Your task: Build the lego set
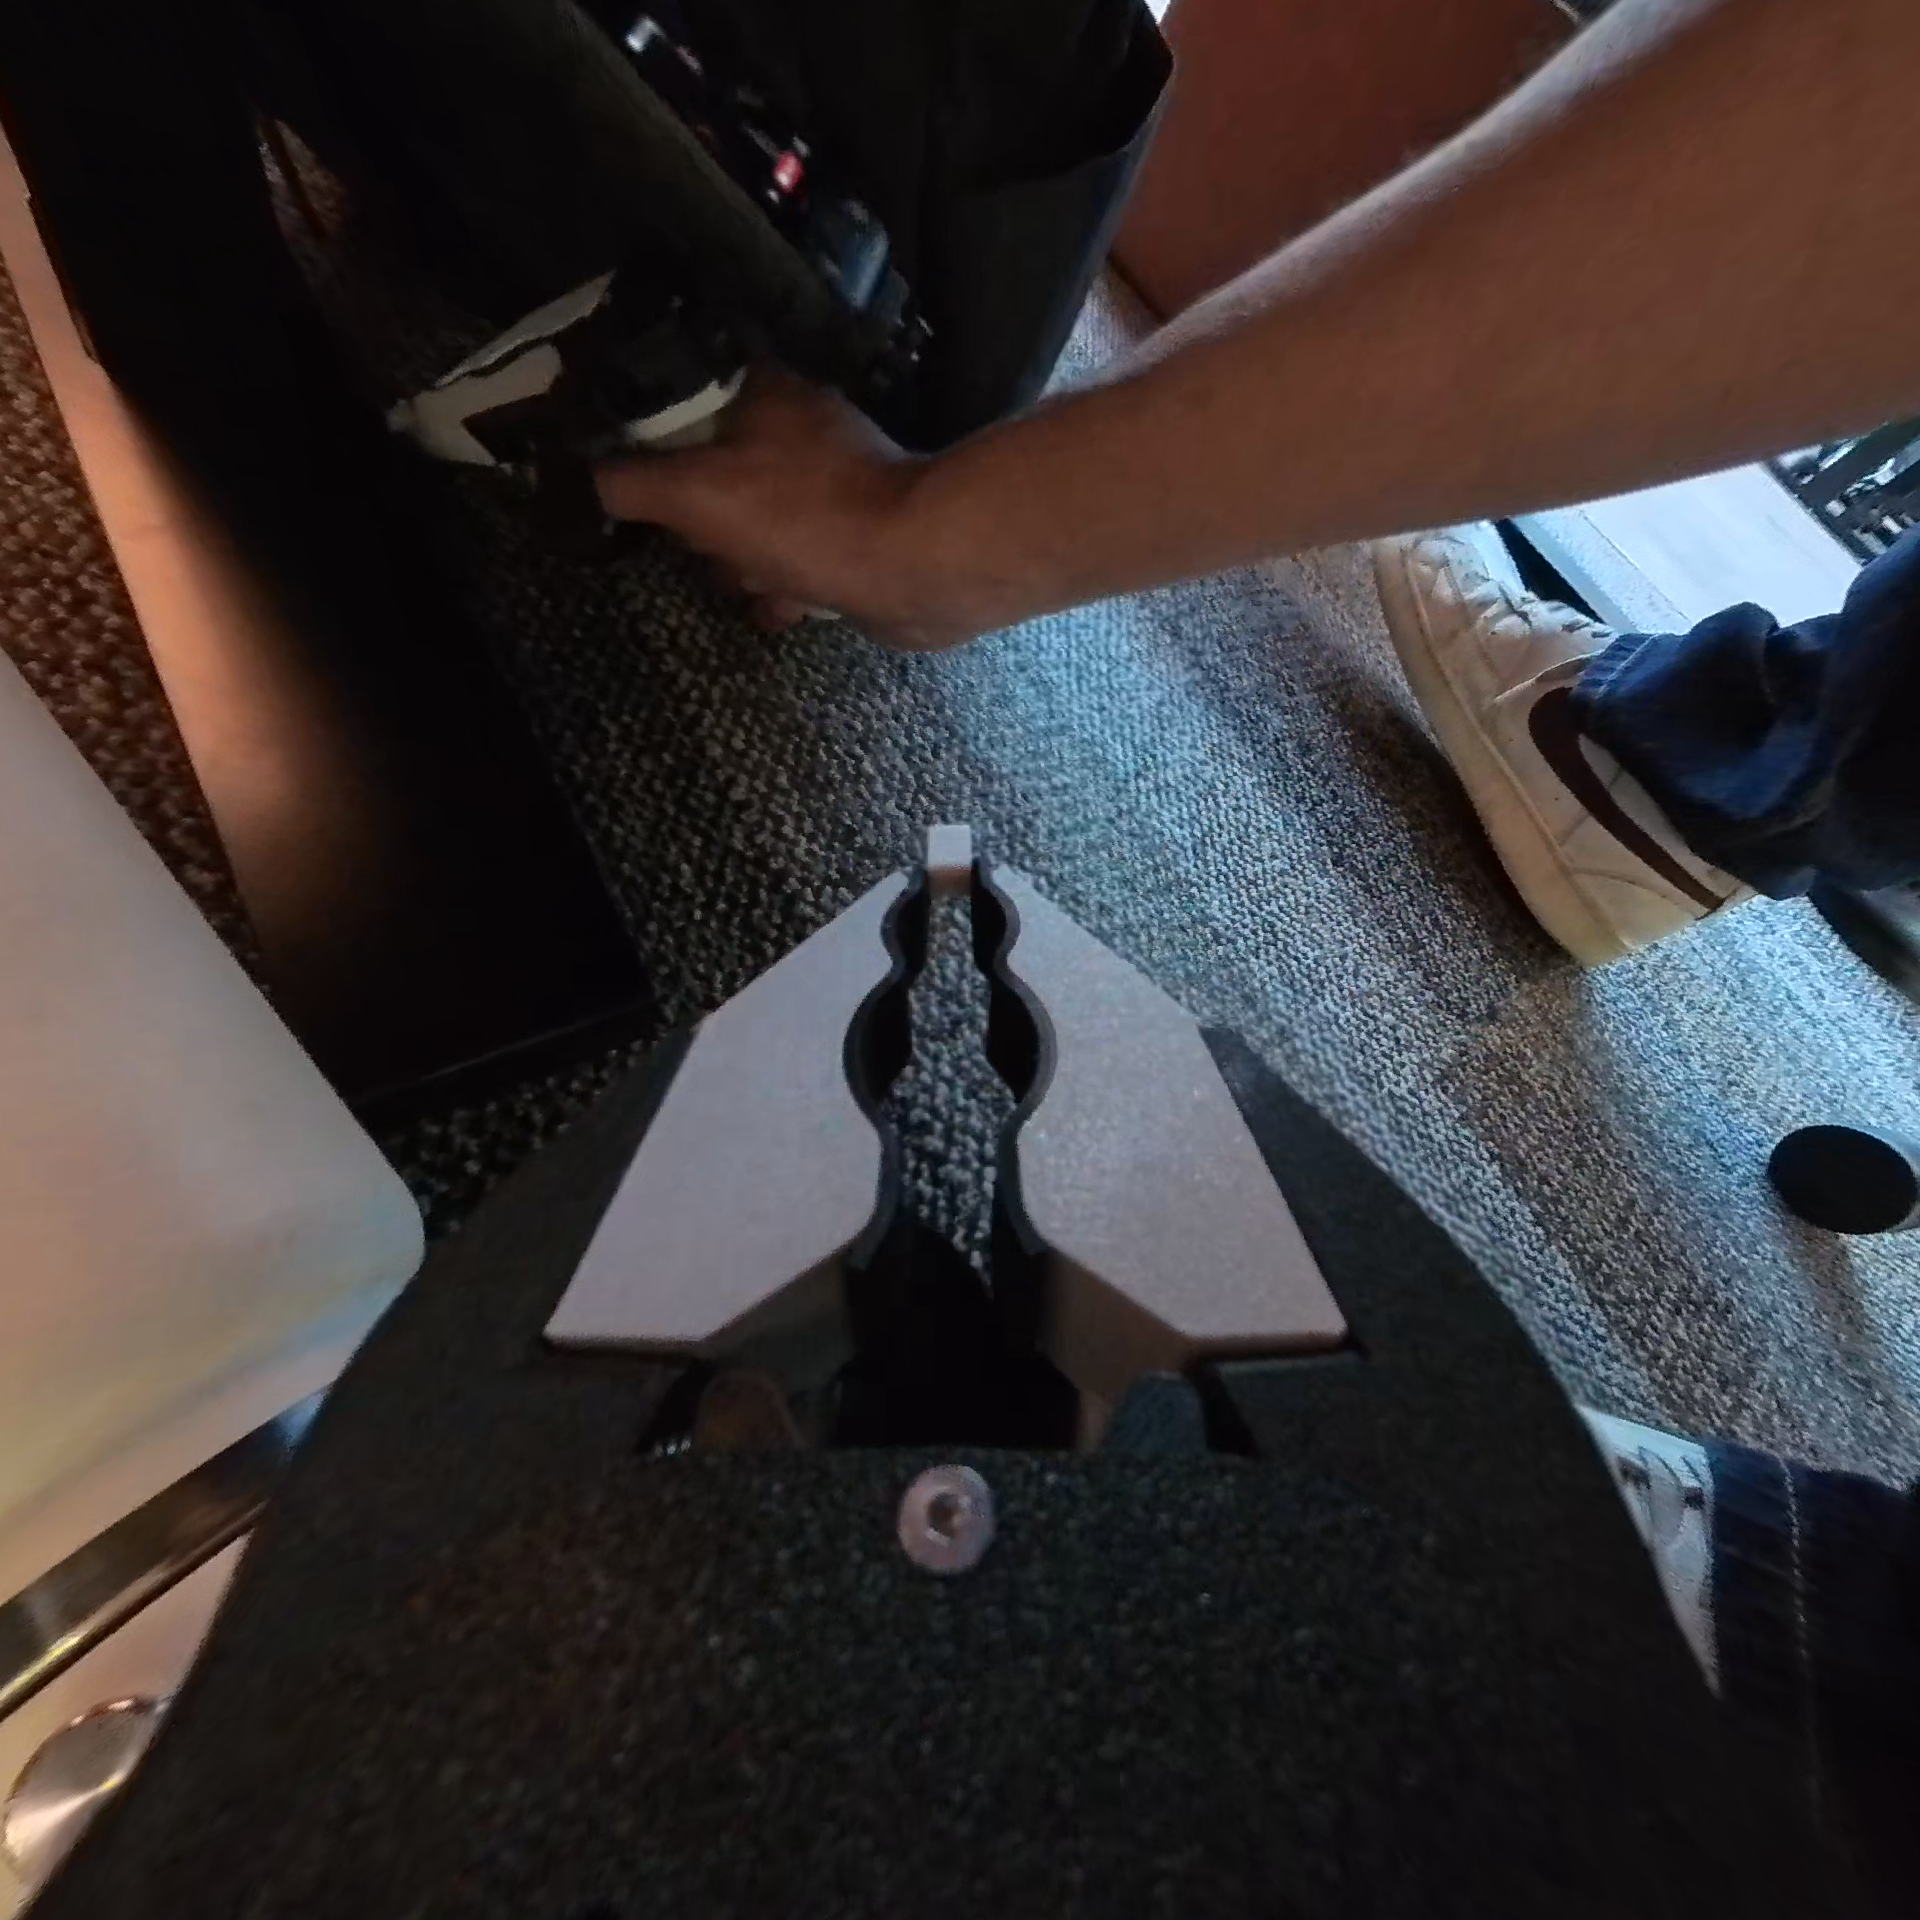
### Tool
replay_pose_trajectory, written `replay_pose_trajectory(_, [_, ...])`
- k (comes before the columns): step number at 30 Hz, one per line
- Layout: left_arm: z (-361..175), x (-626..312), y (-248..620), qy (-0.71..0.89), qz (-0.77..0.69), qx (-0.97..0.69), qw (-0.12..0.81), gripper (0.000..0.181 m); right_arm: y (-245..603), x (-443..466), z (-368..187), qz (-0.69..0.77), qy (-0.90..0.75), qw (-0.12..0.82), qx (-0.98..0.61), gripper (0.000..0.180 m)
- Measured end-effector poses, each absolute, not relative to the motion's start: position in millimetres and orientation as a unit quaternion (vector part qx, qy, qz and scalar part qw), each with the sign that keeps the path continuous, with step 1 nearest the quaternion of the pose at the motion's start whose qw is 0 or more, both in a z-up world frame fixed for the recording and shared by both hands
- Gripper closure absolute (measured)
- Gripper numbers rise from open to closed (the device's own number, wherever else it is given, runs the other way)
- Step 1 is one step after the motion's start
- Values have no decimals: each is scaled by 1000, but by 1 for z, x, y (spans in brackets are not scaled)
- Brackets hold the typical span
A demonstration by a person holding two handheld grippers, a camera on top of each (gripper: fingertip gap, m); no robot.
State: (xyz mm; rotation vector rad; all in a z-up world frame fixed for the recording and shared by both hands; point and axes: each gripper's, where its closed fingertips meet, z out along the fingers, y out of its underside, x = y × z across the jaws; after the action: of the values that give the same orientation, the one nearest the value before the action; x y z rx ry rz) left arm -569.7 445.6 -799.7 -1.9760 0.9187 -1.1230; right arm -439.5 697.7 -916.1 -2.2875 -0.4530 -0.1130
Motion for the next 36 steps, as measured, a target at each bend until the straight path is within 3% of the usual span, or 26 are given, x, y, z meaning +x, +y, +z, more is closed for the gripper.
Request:
replay_pose_trajectory(4, [-798,-575,448,346,-419,-763,351,177,695,-444,-907,-59,-202,420,-883,176])
replay_pose_trajectory(6, [-796,-578,448,339,-420,-764,353,177,699,-436,-915,-80,-186,401,-893,149])
replay_pose_trajectory(15, [-795,-584,439,336,-408,-770,357,177,712,-443,-918,-50,-184,390,-901,168])
replay_pose_trajectory(21, [-780,-584,421,327,-387,-774,380,177,680,-449,-911,-39,-212,390,-895,172])
replay_pose_trajectory(29, [-744,-585,385,315,-361,-787,389,177,579,-470,-849,15,-251,430,-867,173])
replay_pose_trajectory(36, [-699,-577,368,251,-381,-809,370,176,457,-464,-783,62,-233,407,-881,173])
